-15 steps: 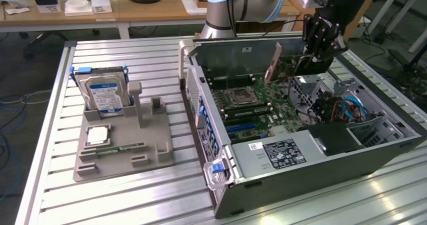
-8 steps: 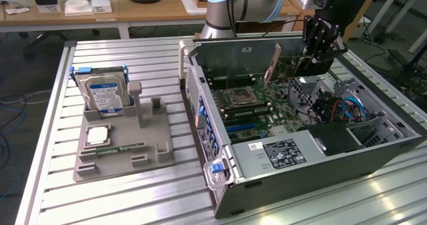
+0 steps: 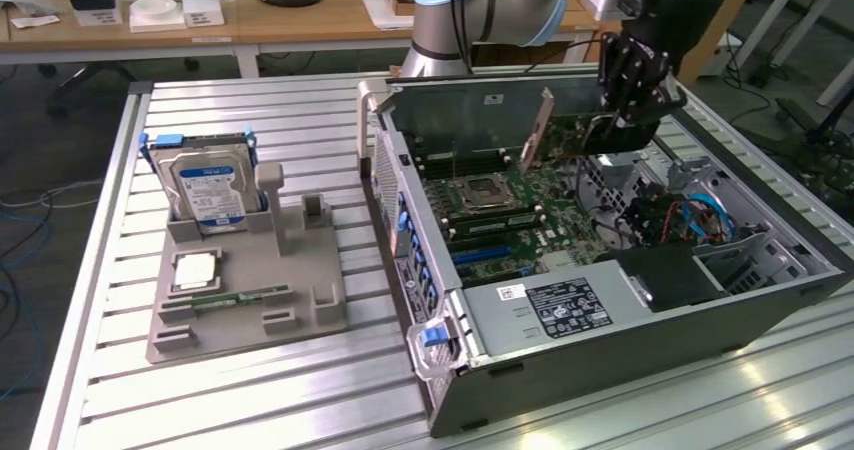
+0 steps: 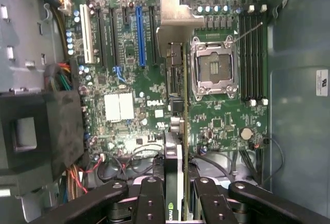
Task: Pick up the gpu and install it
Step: 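Insert the gpu into the slot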
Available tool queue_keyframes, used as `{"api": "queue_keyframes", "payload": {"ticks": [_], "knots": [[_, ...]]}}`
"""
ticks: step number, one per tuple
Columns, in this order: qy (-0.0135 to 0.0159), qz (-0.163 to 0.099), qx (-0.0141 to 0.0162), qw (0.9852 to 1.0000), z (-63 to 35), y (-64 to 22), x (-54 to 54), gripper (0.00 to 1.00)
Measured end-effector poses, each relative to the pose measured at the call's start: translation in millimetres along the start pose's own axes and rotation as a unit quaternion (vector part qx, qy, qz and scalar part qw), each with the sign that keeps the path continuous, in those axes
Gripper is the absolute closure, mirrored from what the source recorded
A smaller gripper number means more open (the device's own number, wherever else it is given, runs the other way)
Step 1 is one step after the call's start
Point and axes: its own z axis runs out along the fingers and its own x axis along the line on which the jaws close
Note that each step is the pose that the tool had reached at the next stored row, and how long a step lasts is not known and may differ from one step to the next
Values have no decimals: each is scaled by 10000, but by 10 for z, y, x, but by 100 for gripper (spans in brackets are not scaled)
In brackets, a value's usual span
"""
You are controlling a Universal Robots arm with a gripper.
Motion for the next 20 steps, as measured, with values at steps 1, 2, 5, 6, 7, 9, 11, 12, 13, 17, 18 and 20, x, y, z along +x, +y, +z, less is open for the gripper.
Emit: {"api": "queue_keyframes", "payload": {"ticks": [1,2,5,6,7,9,11,12,13,17,18,20], "knots": [[-1,15,1,10000,5,13,1,73],[0,35,1,10000,10,21,2,73],[2,108,5,9999,35,40,6,73],[3,132,6,9999,42,47,7,73],[4,157,7,9999,48,52,7,73],[-6,253,12,9997,67,69,10,73],[-28,282,11,9996,70,74,11,73],[-28,283,10,9996,70,74,11,73],[-28,283,10,9996,70,74,11,73],[-41,279,8,9996,76,75,12,73],[-41,273,6,9996,79,75,12,73],[-41,258,1,9997,86,75,12,73]]}}
